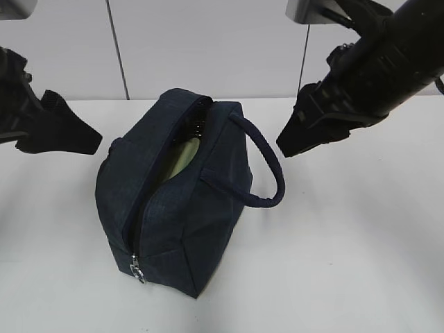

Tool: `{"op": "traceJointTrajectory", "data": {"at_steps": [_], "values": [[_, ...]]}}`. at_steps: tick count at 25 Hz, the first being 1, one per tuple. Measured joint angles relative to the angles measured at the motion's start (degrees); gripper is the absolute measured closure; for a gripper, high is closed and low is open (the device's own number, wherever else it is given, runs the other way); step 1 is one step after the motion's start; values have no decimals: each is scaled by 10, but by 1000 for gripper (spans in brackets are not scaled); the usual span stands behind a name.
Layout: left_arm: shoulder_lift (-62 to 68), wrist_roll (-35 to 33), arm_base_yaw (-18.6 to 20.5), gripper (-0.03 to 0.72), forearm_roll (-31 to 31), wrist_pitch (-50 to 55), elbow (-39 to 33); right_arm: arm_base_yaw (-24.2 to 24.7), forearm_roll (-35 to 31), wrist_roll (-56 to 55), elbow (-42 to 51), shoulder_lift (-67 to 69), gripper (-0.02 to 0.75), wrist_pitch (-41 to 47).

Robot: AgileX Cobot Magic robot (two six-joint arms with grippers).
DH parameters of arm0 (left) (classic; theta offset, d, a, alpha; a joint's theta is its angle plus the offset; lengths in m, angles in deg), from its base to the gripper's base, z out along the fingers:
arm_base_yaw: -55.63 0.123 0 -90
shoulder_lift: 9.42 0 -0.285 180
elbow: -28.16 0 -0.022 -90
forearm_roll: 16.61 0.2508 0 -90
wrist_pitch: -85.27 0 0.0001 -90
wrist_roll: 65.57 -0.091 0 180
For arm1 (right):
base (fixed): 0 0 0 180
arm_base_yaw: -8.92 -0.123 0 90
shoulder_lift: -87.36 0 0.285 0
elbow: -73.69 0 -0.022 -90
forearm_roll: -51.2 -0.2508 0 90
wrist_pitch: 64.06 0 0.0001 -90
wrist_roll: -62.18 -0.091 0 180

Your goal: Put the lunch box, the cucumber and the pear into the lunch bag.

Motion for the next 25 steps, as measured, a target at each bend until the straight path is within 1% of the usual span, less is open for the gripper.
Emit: {"op": "traceJointTrajectory", "data": {"at_steps": [6, 12, 16, 25], "values": [[0, 0, 0, 366, -2, 1, 0, 0, 0, 0, 0, 0, 384, -21], [0, 0, 0, 428, -2, -2, 0, 0, -15, 0, 0, 0, 384, -49], [0, 0, 0, 436, -2, 2, 0, 0, -30, -1, 0, 0, 384, -53], [0, 0, 0, 436, 0, 16, 0, 0, -31, -1, 0, 1, 385, -64]]}}
